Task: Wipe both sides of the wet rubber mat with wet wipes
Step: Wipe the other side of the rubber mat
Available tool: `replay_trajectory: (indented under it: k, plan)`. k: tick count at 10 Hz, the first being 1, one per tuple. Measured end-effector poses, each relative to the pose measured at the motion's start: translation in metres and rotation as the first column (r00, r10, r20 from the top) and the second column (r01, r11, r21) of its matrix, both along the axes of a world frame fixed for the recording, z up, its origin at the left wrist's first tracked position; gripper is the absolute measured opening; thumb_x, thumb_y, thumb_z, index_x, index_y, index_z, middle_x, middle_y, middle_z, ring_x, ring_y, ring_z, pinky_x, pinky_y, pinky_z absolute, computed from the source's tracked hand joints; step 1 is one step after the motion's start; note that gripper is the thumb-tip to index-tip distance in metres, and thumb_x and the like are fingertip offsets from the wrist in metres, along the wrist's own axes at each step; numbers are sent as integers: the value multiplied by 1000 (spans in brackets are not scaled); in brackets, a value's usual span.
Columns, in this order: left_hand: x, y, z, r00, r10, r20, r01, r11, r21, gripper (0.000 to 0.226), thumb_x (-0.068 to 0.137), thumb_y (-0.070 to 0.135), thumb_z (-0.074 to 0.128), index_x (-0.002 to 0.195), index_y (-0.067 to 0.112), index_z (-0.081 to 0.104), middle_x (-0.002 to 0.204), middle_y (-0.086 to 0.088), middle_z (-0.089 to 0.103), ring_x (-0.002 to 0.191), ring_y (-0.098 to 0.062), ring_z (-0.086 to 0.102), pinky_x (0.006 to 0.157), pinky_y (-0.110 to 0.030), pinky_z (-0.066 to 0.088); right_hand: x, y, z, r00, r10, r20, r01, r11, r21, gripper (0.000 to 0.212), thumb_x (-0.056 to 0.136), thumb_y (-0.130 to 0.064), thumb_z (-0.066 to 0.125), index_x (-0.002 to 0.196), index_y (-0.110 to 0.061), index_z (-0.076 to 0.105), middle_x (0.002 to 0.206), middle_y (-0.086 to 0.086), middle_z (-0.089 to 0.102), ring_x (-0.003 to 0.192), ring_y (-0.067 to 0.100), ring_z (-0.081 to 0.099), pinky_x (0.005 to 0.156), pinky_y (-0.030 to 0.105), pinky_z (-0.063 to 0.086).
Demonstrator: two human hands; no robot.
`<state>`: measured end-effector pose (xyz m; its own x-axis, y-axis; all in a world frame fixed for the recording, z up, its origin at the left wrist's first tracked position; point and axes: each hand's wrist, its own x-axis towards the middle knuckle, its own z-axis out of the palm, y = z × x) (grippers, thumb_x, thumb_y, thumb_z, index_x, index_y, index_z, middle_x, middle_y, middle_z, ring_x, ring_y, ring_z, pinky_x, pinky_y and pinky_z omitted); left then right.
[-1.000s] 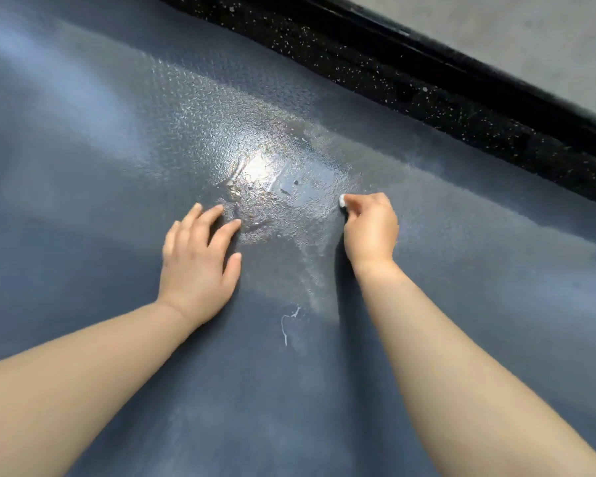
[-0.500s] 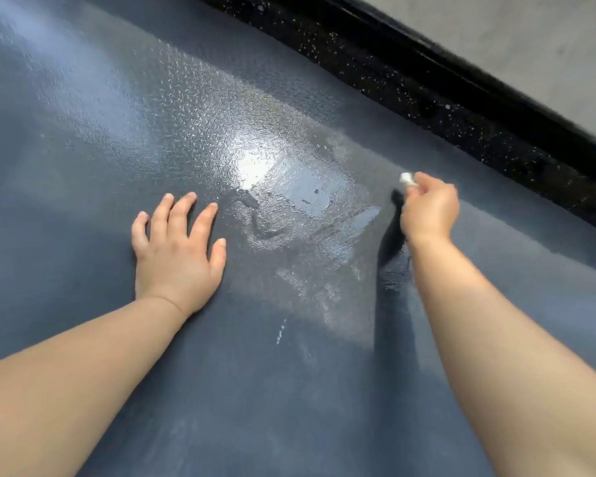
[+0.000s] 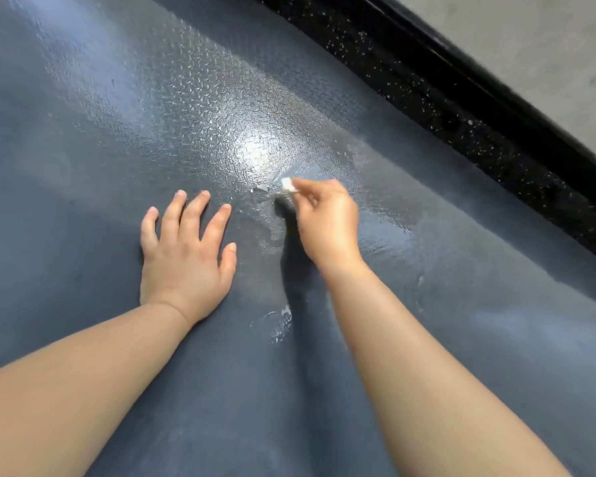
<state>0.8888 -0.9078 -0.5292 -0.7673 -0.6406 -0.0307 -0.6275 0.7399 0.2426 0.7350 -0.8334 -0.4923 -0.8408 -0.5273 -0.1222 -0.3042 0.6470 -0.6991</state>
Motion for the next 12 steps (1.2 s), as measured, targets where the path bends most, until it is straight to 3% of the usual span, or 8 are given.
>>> replay_trajectory:
  k: [2,3,4,6,7,9,11,12]
  plan:
    - [-1,0,-1,1000,1,1,-1,1000,-1,58,86,39,31,130,11,56,139,-18,46,132,-40,35,107,-60,19,-132,51,2,868,-485,-104,496,853,163,25,95,-23,50,81,-15,69,83,6,64,83,21,58,61,7,33]
    - [-1,0,-1,1000,7,3,-7,1000,-7,57,86,38,32,129,11,57,138,-18,47,131,-40,36,107,-60,20,-136,42,-4,861,-495,-115,507,821,262,31,96,-17,46,69,-16,60,65,8,53,69,26,50,57,23,33]
    - [-1,0,-1,1000,6,4,-6,1000,-2,57,86,38,32,129,10,57,138,-19,47,131,-41,37,107,-60,21,-97,9,-16,915,-381,-129,401,895,197,26,92,-10,49,104,-16,70,107,11,62,100,24,58,72,16,31]
    - [-1,0,3,1000,7,14,-7,1000,0,56,86,37,32,128,10,58,137,-19,48,130,-41,39,106,-61,23,-18,-32,-13,982,155,-107,-149,987,61,20,89,-12,61,106,-9,71,100,15,62,91,25,59,75,13,31]
    - [-2,0,4,1000,5,21,-5,1000,-5,56,86,37,32,128,10,58,137,-19,49,130,-41,39,106,-60,23,-70,-19,-3,972,-85,-217,79,996,-36,19,87,-13,61,102,-14,73,99,3,69,85,5,58,72,2,31]
    - [-2,0,4,1000,0,24,0,1000,-12,56,86,37,33,128,10,58,136,-19,50,129,-41,41,105,-61,25,-167,11,-3,862,-489,-131,506,844,179,21,93,-12,46,92,-10,67,90,4,59,87,17,53,64,9,36]
    - [-2,0,3,1000,-1,26,2,1000,-16,55,86,36,33,127,10,58,137,-19,49,129,-41,41,105,-61,25,-96,-42,-16,947,-301,-114,311,947,85,21,84,-5,51,85,-23,63,82,11,52,74,21,40,57,10,34]
    - [-3,0,4,1000,3,24,-3,1000,-18,56,86,36,33,127,10,59,136,-19,50,129,-41,41,105,-61,24,-54,-56,-21,998,18,-60,-12,996,94,22,89,-9,56,103,-16,72,107,11,62,95,16,57,76,15,34]
